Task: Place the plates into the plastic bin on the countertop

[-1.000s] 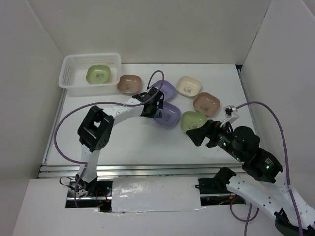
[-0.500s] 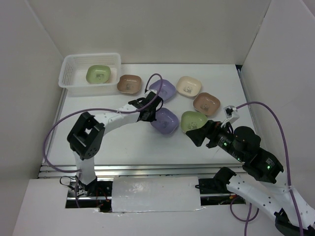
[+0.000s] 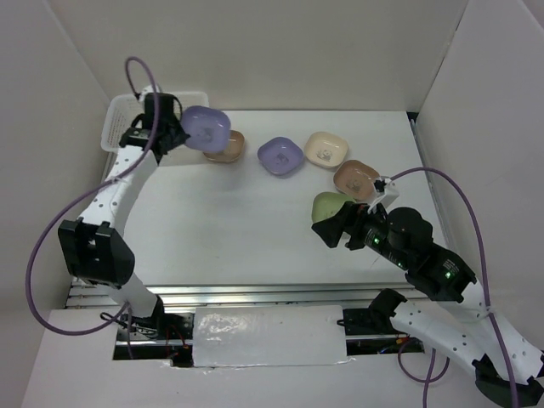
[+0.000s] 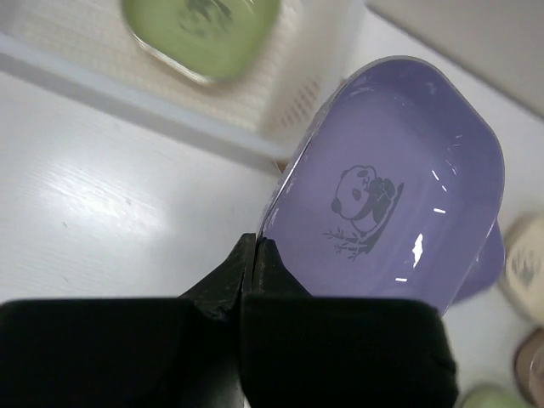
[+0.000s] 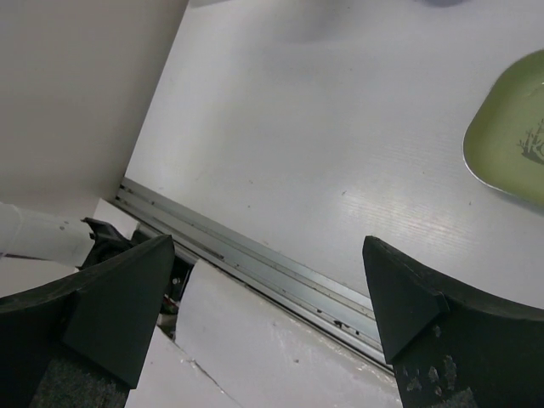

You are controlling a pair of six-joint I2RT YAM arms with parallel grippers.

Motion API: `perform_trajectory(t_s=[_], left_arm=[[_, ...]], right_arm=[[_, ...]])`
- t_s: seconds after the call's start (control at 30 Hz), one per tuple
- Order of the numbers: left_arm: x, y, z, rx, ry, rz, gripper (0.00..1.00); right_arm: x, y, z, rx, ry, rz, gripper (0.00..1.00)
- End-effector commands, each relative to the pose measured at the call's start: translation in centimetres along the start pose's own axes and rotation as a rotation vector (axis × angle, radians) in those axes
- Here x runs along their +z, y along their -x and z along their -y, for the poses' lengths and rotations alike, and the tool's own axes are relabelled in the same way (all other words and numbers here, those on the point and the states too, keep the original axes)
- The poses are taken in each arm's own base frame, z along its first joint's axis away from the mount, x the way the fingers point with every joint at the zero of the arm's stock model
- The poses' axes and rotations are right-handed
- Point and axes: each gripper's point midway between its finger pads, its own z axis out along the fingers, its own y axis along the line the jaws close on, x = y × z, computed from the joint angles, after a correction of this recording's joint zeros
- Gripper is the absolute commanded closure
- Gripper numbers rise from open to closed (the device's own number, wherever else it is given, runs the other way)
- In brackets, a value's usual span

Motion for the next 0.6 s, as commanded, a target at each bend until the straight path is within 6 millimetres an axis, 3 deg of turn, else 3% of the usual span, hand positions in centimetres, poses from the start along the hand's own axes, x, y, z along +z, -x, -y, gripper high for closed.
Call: perform_trajectory(t_s=[0.0, 0.03, 0.1, 0.13, 0.17, 0.2, 0.23, 0.27, 0.3, 0.33, 0.4, 0.53, 0.57], left_arm=[[3.4, 5.7, -2.3, -0.099, -0.056, 0.070, 1.00], [4.3, 7.1, -2.4, -0.111, -0.075, 0.093, 1.00], [8.1, 9.8, -3.1, -0.093, -0.109, 0.125, 1.00], [8.2, 12.6, -2.7, -0.087, -0.128, 0.182, 1.00], [11.1, 11.8, -3.3, -0.050, -0.122, 0.153, 1.00], [12.8, 13.4, -4.4, -0.049, -0.101, 0.177, 1.00], [12.9, 13.5, -5.5, -0.056, -0.075, 0.173, 1.00], [14.2, 14.5, -5.6, -0.046, -0.092, 0.184, 1.00], [15.0, 15.2, -7.4, -0.066, -0.070, 0.191, 1.00], [15.1, 16.3, -7.7, -0.081, -0.081, 0.212, 1.00], [16.6, 16.3, -9.8, -0.108, -0.098, 0.207, 1.00], [18.3, 16.3, -10.9, -0.084, -0.124, 0.238, 1.00], [19.6, 15.1, -11.4, -0.083, -0.120, 0.201, 1.00]], right_arm=[[0.4, 1.2, -1.1, -0.026, 0.038, 0.035, 0.00], [0.5, 1.1, -1.1, -0.028, 0.036, 0.030, 0.00], [0.8, 0.9, -1.1, -0.035, 0.038, 0.020, 0.00], [0.9, 0.8, -1.0, -0.041, 0.036, 0.018, 0.00], [1.1, 0.8, -0.9, -0.044, 0.034, 0.015, 0.00], [1.4, 0.6, -0.9, -0.054, 0.034, 0.004, 0.00], [1.5, 0.6, -0.8, -0.057, 0.029, 0.002, 0.00], [1.9, 0.3, -0.8, -0.061, 0.025, -0.014, 0.00], [2.0, 0.4, -1.0, -0.067, 0.029, -0.018, 0.00], [2.2, 0.3, -1.0, -0.077, 0.030, -0.024, 0.00], [2.5, 0.4, -1.0, -0.088, 0.021, -0.032, 0.00], [3.0, 0.7, -0.9, -0.111, 0.008, -0.037, 0.00], [3.2, 0.6, -1.1, -0.114, 0.013, -0.046, 0.00]])
